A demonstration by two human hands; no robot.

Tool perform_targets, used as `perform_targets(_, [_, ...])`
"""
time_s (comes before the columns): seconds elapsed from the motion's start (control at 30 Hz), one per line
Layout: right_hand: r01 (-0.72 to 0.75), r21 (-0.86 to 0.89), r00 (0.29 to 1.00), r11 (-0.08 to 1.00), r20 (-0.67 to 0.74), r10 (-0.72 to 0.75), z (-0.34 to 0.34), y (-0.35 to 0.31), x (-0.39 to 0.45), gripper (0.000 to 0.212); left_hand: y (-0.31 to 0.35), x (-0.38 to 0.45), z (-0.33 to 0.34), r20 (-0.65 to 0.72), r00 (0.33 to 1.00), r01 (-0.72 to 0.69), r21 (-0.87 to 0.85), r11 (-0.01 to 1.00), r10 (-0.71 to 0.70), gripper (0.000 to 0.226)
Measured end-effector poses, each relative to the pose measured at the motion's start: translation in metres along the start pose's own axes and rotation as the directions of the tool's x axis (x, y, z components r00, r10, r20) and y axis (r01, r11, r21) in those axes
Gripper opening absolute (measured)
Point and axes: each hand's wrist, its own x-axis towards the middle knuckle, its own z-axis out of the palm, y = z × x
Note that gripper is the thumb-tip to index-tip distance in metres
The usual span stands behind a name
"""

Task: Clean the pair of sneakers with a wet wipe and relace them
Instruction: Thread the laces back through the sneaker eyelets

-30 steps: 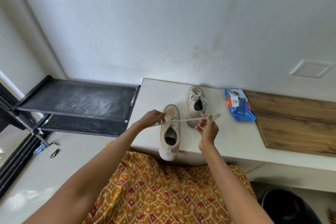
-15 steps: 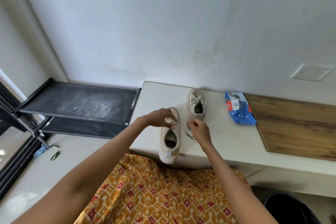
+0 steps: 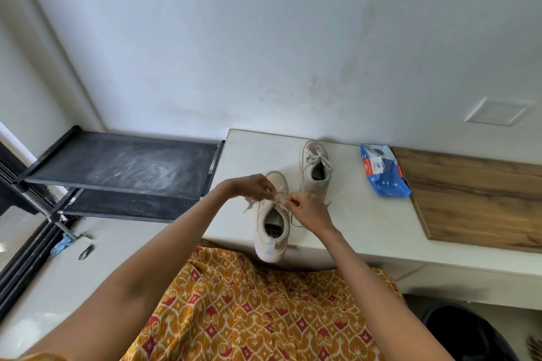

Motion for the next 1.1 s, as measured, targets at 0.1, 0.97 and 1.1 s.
perform_targets(0.1, [0.093,-0.107,0.994,0.99,-0.044,-0.099,0.001,-0.004,-0.001,0.023,-0.009,-0.009,-0.006,0.113,0.993,0.048,-0.243,0.969,-0.021,0.018])
perform_targets(0.97, [-0.089,0.873,0.982,0.479,-0.002,0.187,-0.055,0.005,0.01,0.038,-0.004,-0.003,0.019,-0.294,0.953,-0.049,0.088,0.995,0.073,0.014])
perform_targets(1.1, [-0.014,0.153,0.972,0.988,0.232,-0.022,-0.028,0.002,0.01,0.012,-0.002,-0.001,0.016,-0.268,0.963,0.011,0.085,0.996,0.012,0.015])
